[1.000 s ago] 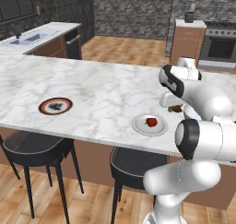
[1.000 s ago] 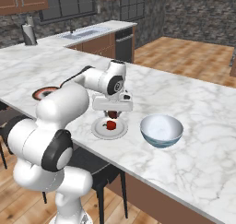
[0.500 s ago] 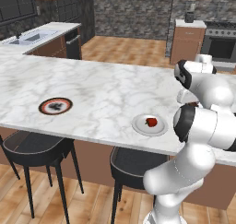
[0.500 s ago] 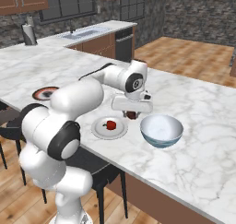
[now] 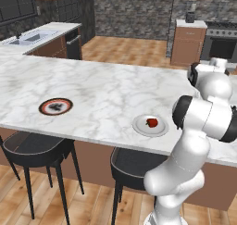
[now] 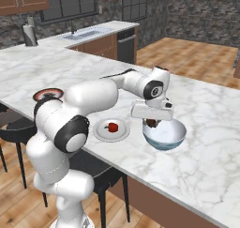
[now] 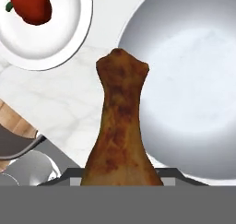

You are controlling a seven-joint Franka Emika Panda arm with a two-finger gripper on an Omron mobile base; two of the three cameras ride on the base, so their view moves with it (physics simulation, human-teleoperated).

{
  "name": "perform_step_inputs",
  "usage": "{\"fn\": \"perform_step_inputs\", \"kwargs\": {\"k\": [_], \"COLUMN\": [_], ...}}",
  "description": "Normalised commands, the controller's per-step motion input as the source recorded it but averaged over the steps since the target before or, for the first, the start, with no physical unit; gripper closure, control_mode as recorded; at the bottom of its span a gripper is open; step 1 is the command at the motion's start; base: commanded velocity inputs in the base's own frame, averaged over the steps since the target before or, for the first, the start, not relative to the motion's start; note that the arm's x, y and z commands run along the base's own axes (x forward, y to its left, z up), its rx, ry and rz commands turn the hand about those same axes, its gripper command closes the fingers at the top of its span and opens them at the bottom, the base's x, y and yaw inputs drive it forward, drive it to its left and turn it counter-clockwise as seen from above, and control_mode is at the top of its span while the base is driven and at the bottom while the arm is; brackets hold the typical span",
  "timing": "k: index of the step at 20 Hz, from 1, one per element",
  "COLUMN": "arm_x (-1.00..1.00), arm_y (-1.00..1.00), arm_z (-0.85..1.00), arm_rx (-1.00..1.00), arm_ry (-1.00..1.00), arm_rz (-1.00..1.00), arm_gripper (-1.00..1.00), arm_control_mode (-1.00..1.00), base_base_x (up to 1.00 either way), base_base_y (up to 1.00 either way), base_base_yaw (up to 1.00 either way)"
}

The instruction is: Pick the chicken drumstick and bell pepper from their plates and place them in the bowl. Then put the bowl in the fridge.

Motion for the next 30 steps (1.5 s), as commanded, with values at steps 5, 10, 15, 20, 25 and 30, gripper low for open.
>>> {"fn": "perform_step_inputs", "kwargs": {"k": [5, 10, 15, 20, 25, 30], "arm_x": [0.19, 0.27, 0.35, 0.17, 0.19, 0.1], "arm_y": [-0.43, -0.21, -0.17, -0.06, -0.06, -0.03], "arm_z": [-0.3, -0.3, -0.22, -0.29, -0.29, -0.23], "arm_rx": [0.0, -0.03, -0.02, -0.06, -0.05, 0.0], "arm_ry": [0.0, -0.03, 0.0, 0.05, 0.01, 0.0], "arm_rz": [-0.02, -0.05, -0.03, -0.04, -0.02, 0.0], "arm_gripper": [1.0, 1.0, 1.0, 1.0, 1.0, 1.0], "arm_control_mode": [-1.0, -1.0, -1.0, -1.0, -1.0, -1.0], "base_base_x": [0.0, 0.0, 0.0, 0.0, 0.0, 0.0], "base_base_y": [0.0, 0.0, 0.0, 0.0, 0.0, 0.0], "base_base_yaw": [0.0, 0.0, 0.0, 0.0, 0.0, 0.0]}}
